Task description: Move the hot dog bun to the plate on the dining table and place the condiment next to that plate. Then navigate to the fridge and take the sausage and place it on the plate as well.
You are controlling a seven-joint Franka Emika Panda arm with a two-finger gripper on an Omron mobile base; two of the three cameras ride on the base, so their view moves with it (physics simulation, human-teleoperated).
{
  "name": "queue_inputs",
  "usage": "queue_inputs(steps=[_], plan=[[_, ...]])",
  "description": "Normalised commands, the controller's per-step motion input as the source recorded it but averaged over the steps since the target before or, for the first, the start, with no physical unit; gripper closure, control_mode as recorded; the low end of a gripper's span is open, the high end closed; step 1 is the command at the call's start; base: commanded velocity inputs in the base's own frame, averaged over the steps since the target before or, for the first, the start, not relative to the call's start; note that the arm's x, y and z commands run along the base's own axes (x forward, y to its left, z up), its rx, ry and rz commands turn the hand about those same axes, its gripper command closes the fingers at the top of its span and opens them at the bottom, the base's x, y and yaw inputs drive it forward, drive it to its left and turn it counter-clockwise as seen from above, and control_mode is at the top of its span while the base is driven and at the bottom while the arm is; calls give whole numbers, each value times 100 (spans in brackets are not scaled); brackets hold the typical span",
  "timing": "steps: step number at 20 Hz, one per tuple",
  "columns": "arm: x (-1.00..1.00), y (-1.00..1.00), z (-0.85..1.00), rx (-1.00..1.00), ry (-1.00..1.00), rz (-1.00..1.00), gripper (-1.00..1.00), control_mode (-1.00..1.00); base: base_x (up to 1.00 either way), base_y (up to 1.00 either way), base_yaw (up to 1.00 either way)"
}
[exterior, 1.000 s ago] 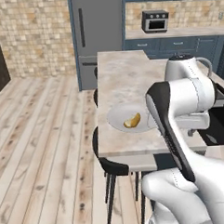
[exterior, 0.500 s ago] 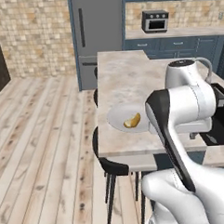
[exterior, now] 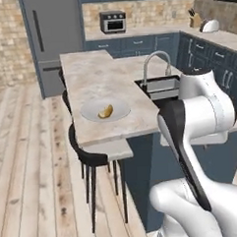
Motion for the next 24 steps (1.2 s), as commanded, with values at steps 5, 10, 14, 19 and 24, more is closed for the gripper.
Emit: queue_inputs(steps=[5, 10, 14, 19, 24], plan=[[0, 0, 0, 0, 0, 0, -100, 100, -34, -7, -78], [0, 0, 0, 0, 0, 0, -100, 100, -1, -21, -91], [0, 0, 0, 0, 0, 0, -100, 100, 3, -35, -92], [0, 0, 0, 0, 0, 0, -100, 100, 10, -43, -90], [0, 0, 0, 0, 0, 0, -100, 100, 21, -73, -71]])
